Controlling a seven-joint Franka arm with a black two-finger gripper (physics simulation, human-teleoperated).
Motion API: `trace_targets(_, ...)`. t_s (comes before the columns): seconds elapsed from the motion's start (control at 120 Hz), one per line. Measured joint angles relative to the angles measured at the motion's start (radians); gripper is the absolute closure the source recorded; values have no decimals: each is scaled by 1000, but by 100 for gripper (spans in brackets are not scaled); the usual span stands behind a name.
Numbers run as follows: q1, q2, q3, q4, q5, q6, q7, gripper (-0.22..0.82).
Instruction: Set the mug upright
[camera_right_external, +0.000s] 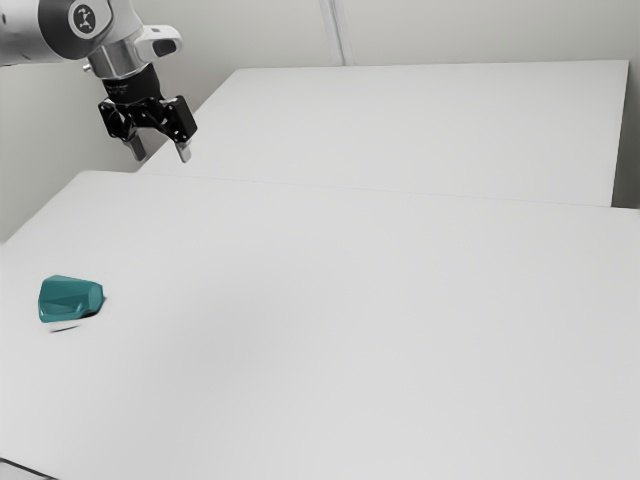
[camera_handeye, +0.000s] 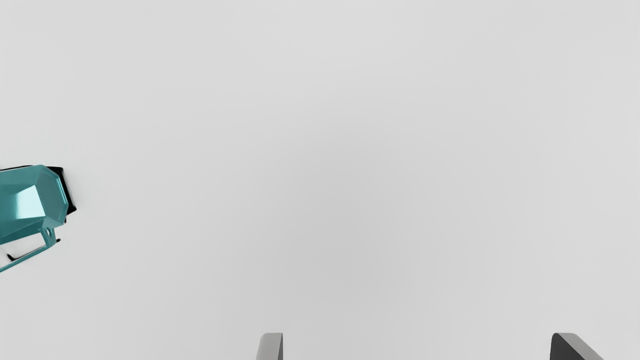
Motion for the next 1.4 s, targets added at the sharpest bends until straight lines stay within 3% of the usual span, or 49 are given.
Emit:
trace_targets(0.467, 3, -7, -6, -6, 0, -2, 4, 2)
trace_targets(0.725, 64, -12, -11, -12, 0, -5, 43, 2)
trace_targets(0.967, 248, -30, -12, -43, -5, 14, 140, 2)
trace_targets(1.15, 439, -57, -12, -139, -65, 96, 247, 2)
trace_targets(1.4, 588, -93, -12, -256, -227, 216, 449, 2)
